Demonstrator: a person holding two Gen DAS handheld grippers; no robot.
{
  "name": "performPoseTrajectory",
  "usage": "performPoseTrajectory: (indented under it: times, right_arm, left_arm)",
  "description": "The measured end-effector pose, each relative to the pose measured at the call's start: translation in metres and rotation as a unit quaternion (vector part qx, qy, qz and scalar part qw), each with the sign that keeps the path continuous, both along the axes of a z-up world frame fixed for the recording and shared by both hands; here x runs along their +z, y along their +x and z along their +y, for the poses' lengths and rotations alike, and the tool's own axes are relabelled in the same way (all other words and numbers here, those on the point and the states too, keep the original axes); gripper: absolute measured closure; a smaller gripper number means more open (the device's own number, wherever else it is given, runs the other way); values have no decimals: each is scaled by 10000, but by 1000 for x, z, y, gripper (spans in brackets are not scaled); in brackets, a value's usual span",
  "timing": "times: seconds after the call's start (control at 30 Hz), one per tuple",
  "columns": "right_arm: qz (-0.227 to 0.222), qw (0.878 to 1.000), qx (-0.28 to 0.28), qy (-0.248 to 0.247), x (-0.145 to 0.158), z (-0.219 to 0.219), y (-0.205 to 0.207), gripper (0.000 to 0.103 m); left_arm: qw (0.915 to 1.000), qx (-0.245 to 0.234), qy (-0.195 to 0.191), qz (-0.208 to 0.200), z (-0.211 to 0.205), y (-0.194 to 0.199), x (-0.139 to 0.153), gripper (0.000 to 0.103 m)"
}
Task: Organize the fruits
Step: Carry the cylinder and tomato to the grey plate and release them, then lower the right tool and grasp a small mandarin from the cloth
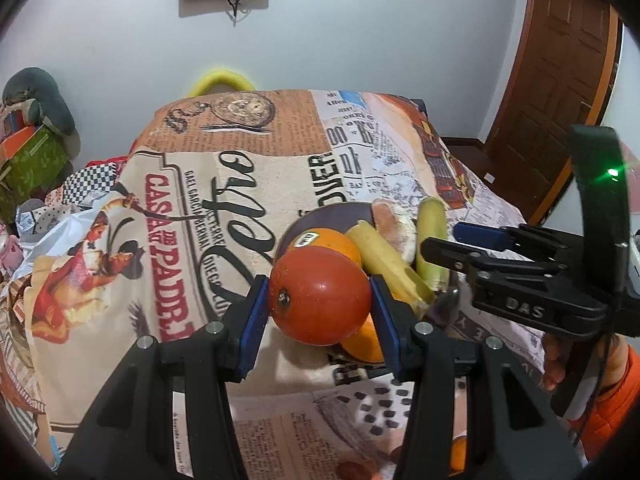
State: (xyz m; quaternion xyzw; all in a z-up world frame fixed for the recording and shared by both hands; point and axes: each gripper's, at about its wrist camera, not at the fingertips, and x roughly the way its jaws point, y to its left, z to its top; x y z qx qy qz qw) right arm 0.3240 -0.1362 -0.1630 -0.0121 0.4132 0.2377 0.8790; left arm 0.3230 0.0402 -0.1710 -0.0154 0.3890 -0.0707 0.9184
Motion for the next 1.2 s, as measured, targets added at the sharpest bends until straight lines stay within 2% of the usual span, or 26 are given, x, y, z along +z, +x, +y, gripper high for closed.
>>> performPoseTrajectory:
  times: [0.3,0.5,0.63,0.9,0.97,1.03,1.07,1.2]
  right_arm:
    - [-154,9996,-219,63,9,-39,-8,54]
    - [-194,9990,-301,249,11,-58,-5,54]
    - [-200,9990,-261,307,9,-62,-5,54]
    - [-189,9994,-143,247,3,-57,-6,53]
    - [-165,9996,-126,206,1,-56,-6,53]
    - [-157,9997,-98,142,-1,-54,-8,53]
    - [-154,9998,-82,126,-1,-53,-9,53]
    - [-194,9998,-15,96,3,-50,-19,53]
  left_arm:
    - [9996,-257,44,130,-39,21,0,54]
    - [9991,-330,219,142,-62,37,-1,54]
    - [9988,-154,413,222,-66,50,-12,54]
    - [9984,46,392,409,-61,61,-28,53]
    - [9987,39,352,374,-60,59,-27,51]
    - [9991,-2,348,237,-60,55,-22,38]
    - [9992,-6,373,168,-61,53,-19,36]
    - [9990,-75,433,34,-65,43,-7,35]
